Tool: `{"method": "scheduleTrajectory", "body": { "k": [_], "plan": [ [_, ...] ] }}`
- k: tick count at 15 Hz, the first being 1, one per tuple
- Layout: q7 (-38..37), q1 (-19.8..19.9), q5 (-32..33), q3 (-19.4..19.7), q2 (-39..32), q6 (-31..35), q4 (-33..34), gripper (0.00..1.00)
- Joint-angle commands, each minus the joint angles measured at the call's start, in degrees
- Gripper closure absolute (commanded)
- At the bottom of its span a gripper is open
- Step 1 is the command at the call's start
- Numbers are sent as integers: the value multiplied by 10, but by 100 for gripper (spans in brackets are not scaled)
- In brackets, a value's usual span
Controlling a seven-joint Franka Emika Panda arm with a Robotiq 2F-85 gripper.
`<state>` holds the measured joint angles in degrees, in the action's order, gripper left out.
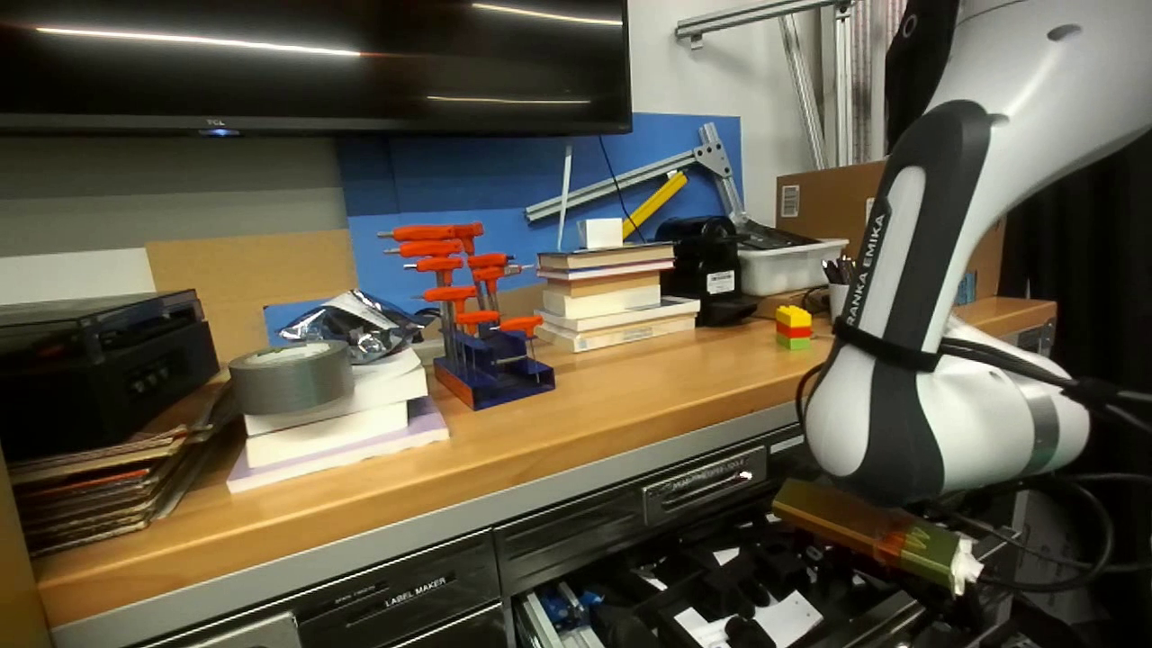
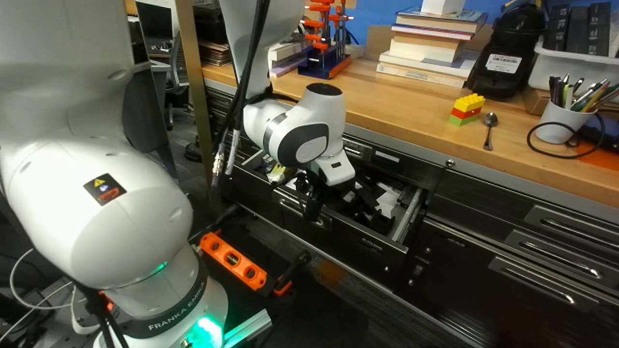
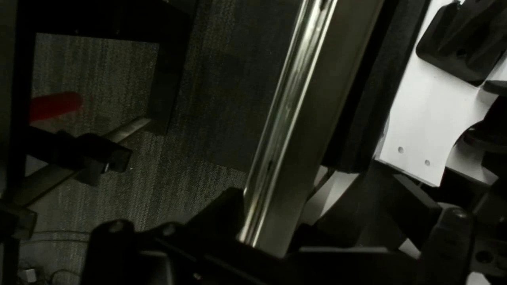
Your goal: Pick up the black objects from the table, put them in the drawer and close the drawer.
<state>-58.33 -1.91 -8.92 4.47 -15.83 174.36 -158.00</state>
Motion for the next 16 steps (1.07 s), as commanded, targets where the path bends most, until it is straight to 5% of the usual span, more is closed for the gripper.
{"method": "scheduleTrajectory", "body": {
  "k": [1, 9, 16],
  "plan": [
    [37, 3, -34, -7, -21, 75, 2, 0],
    [142, 16, -28, -7, -63, 111, 81, 0],
    [227, 64, -38, -55, -85, 106, 139, 0]
  ]
}}
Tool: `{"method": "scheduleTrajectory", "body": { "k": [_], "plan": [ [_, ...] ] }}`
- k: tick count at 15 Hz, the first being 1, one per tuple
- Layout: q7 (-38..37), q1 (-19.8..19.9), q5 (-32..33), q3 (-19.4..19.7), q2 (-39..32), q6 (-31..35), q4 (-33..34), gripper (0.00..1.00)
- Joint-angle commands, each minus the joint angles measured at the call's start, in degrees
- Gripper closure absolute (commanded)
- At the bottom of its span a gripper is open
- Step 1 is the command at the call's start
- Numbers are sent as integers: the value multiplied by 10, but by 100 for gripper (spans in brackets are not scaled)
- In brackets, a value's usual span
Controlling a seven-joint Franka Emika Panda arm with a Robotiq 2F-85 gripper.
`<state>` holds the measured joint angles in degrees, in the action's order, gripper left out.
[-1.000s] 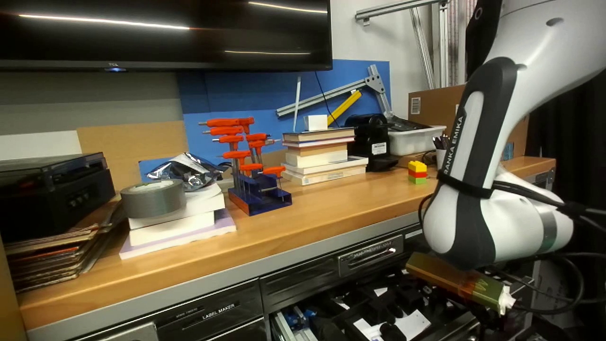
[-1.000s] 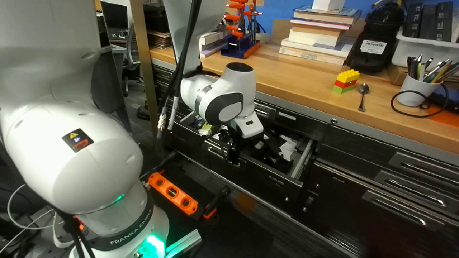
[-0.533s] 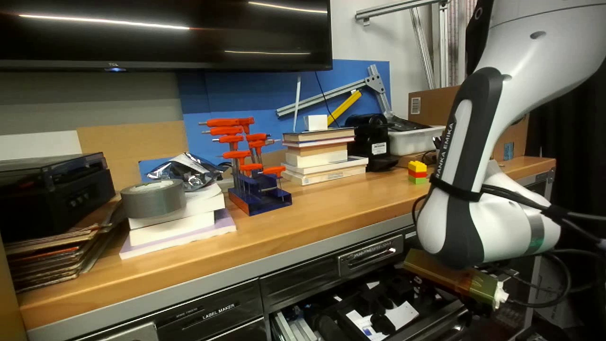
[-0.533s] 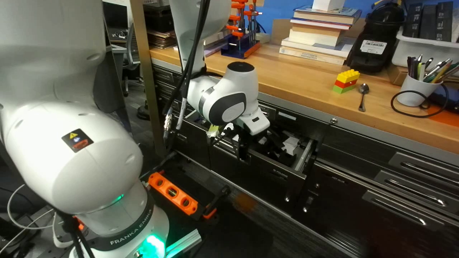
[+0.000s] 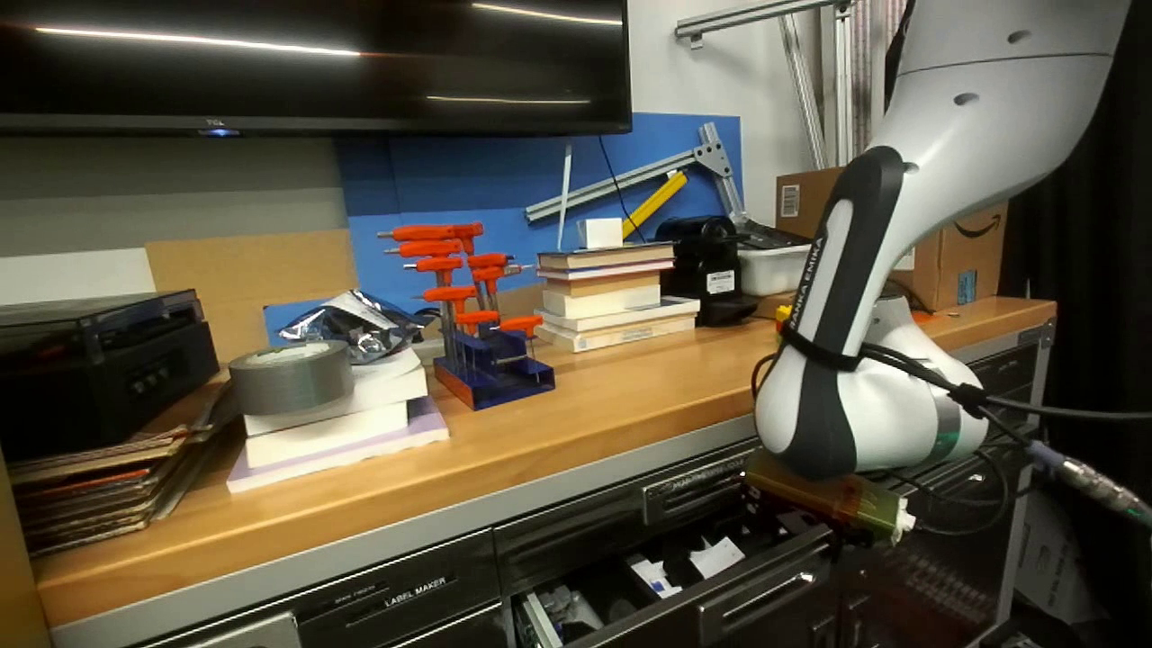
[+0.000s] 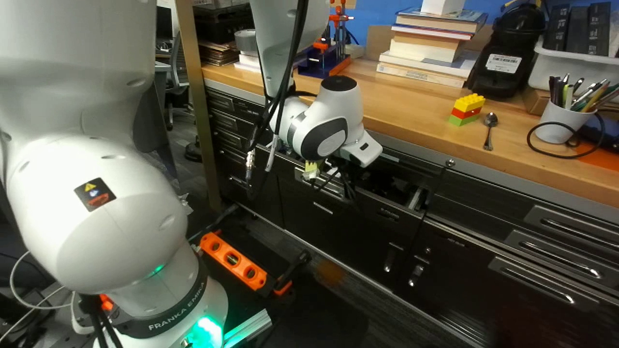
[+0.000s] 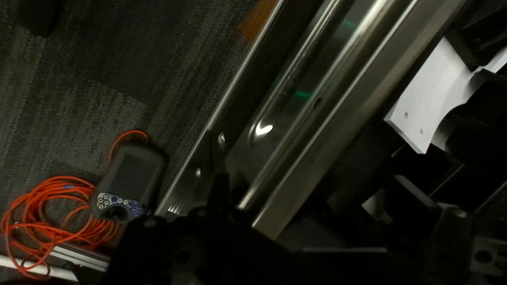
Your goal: Pick up the black objects from the table, put them in the drawer and close the drawer.
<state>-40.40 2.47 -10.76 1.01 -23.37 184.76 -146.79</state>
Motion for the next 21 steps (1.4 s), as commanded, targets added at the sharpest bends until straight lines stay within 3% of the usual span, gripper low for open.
{"method": "scheduleTrajectory", "body": {
  "k": [1, 3, 4, 7, 10, 13, 14, 18, 21],
  "plan": [
    [64, 35, -17, -33, 1, -41, 31, 0],
    [73, -17, -19, 22, 30, -138, 28, 0],
    [47, -73, -2, 82, 47, -185, 24, 0],
    [-65, -181, 120, 203, 82, -268, 16, 0],
    [-186, -224, 267, 243, 112, -308, 22, 0],
    [-263, -202, 364, 214, 149, -344, 21, 0],
    [-262, -185, 362, 192, 166, -375, 19, 0],
    [-188, -119, 226, 96, 181, -551, 32, 0],
    [-184, -88, 184, 64, 177, -595, 34, 0]
  ]
}}
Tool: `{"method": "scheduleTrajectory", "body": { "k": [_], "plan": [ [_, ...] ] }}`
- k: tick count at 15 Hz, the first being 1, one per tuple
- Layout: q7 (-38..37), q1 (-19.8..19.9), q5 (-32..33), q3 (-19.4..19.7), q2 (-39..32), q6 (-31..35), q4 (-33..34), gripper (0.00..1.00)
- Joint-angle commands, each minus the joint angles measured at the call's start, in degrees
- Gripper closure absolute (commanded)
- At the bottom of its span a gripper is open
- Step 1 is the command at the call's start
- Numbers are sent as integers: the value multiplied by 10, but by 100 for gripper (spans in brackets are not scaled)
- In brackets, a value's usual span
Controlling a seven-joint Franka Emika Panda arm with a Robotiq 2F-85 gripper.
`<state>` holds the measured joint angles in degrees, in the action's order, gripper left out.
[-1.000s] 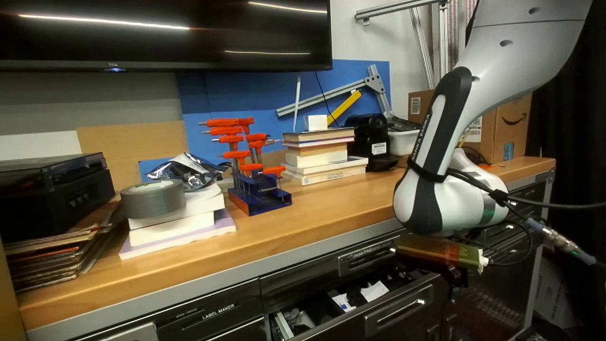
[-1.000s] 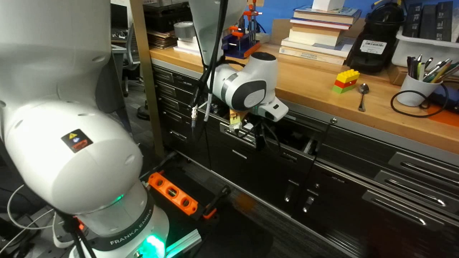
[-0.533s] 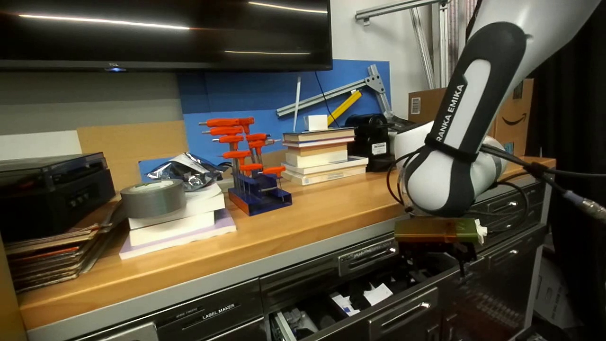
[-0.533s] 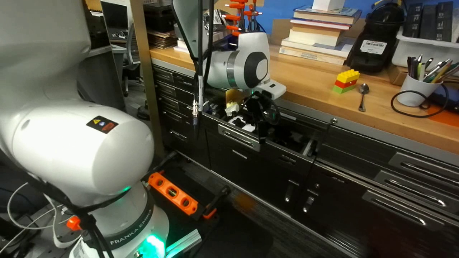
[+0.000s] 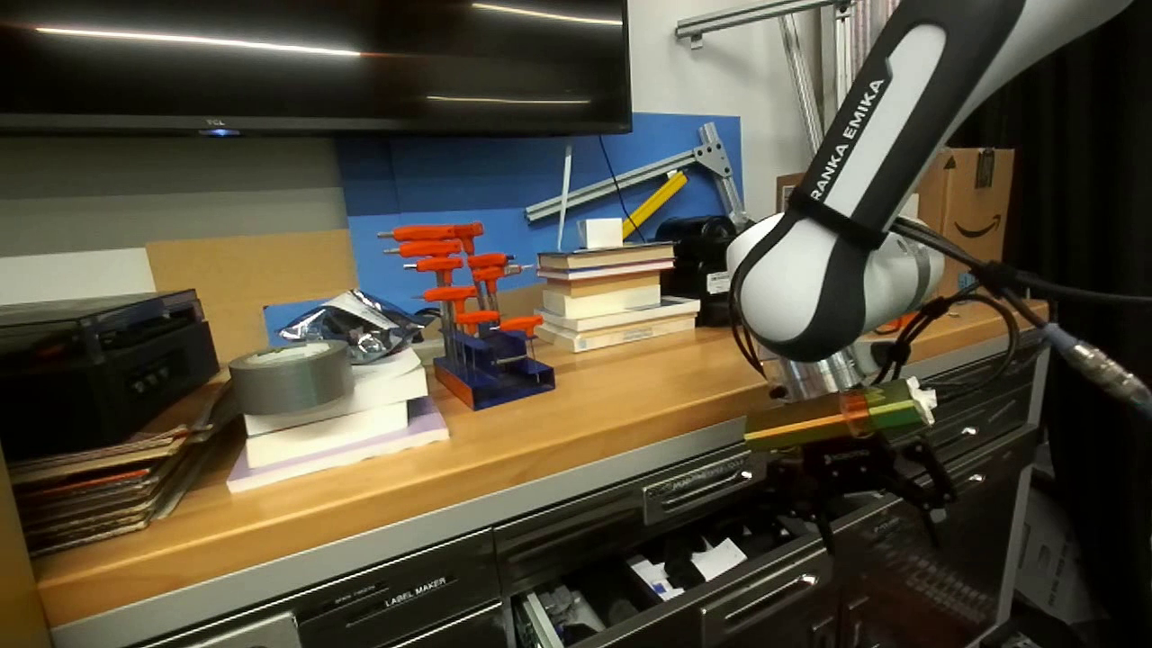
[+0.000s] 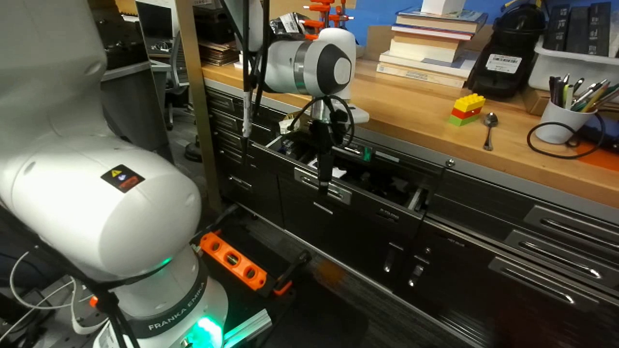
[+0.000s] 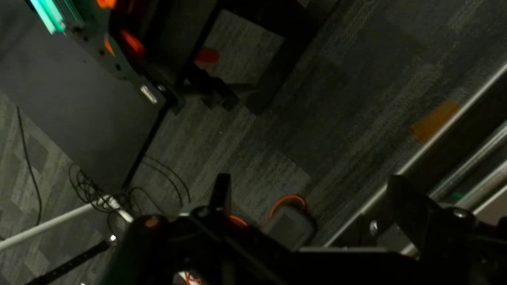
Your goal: Pick up the black objects from the table, put them in the drawer and close the drawer.
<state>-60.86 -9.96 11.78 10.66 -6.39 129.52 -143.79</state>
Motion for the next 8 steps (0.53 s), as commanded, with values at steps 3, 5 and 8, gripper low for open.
{"method": "scheduleTrajectory", "body": {
  "k": [3, 5, 8],
  "plan": [
    [26, 60, -70, -45, -8, -21, -7, 0],
    [22, 72, -82, -46, -21, -1, -17, 0],
    [11, 84, -88, -41, -45, 40, -30, 0]
  ]
}}
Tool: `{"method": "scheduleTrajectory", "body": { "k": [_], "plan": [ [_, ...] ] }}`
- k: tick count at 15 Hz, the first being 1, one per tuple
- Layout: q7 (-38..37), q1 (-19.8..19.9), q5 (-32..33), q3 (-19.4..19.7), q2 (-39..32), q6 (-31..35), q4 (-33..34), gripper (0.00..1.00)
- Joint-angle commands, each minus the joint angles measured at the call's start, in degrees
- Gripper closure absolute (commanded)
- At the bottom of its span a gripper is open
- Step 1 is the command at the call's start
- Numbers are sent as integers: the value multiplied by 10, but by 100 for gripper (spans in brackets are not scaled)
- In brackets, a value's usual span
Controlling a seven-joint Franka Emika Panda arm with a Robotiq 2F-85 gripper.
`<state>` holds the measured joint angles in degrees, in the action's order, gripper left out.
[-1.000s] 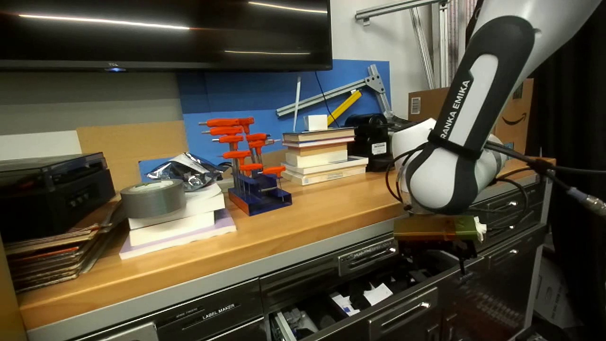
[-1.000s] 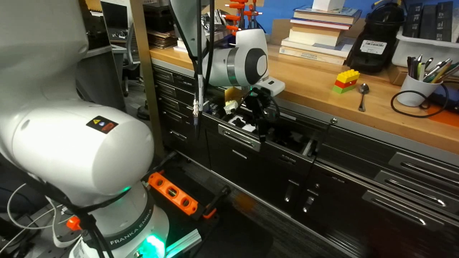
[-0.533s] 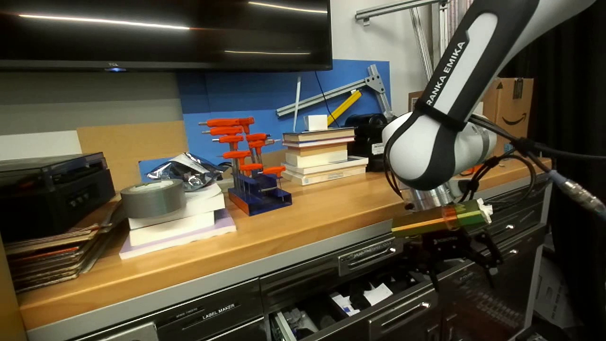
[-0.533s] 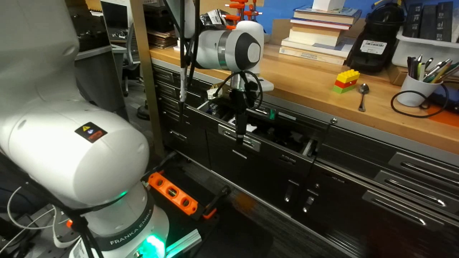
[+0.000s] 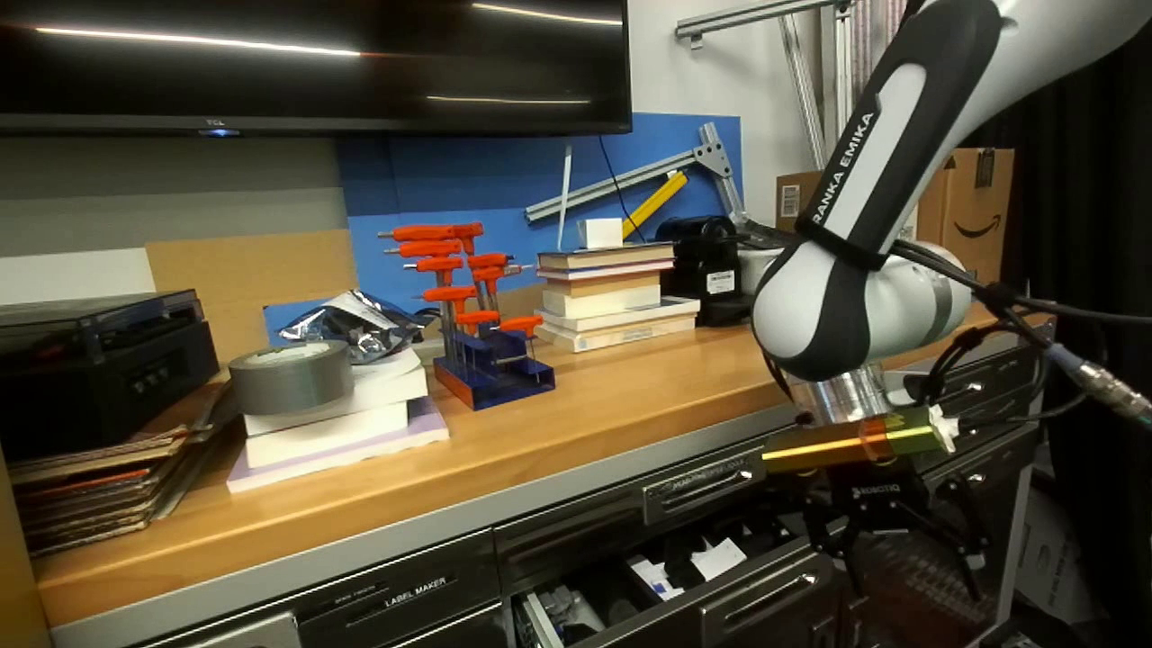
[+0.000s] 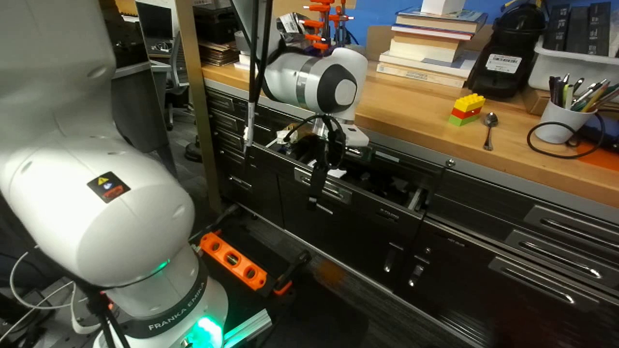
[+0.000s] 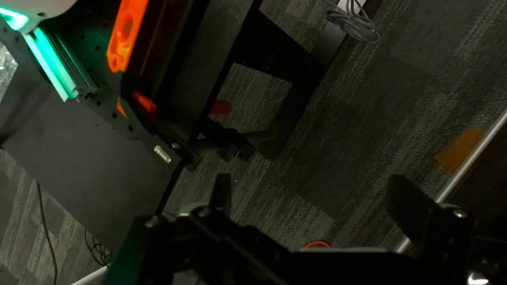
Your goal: Pick up the black objects from the table, put them in the drawer and close the drawer.
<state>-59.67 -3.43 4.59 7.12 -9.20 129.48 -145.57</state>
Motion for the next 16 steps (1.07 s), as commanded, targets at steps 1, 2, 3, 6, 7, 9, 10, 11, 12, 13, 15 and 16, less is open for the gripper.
{"method": "scheduleTrajectory", "body": {
  "k": [1, 2, 3, 6, 7, 9, 10, 11, 12, 13, 15, 16],
  "plan": [
    [-2, 22, -16, -3, -29, 58, -14, 0],
    [-1, 25, -16, -1, -42, 76, -14, 0],
    [6, 29, -18, 1, -55, 90, -11, 0],
    [21, 38, -24, 6, -95, 136, 3, 0],
    [29, 42, -27, 7, -111, 150, 12, 0],
    [54, 49, -37, 7, -144, 169, 40, 0],
    [69, 53, -44, 5, -158, 176, 53, 0],
    [90, 59, -52, 2, -173, 188, 68, 0],
    [107, 63, -60, 2, -189, 189, 86, 0],
    [128, 66, -68, 2, -206, 188, 104, 0],
    [161, 70, -80, 1, -233, 185, 141, 0],
    [174, 70, -85, 2, -247, 185, 159, 0]
  ]
}}
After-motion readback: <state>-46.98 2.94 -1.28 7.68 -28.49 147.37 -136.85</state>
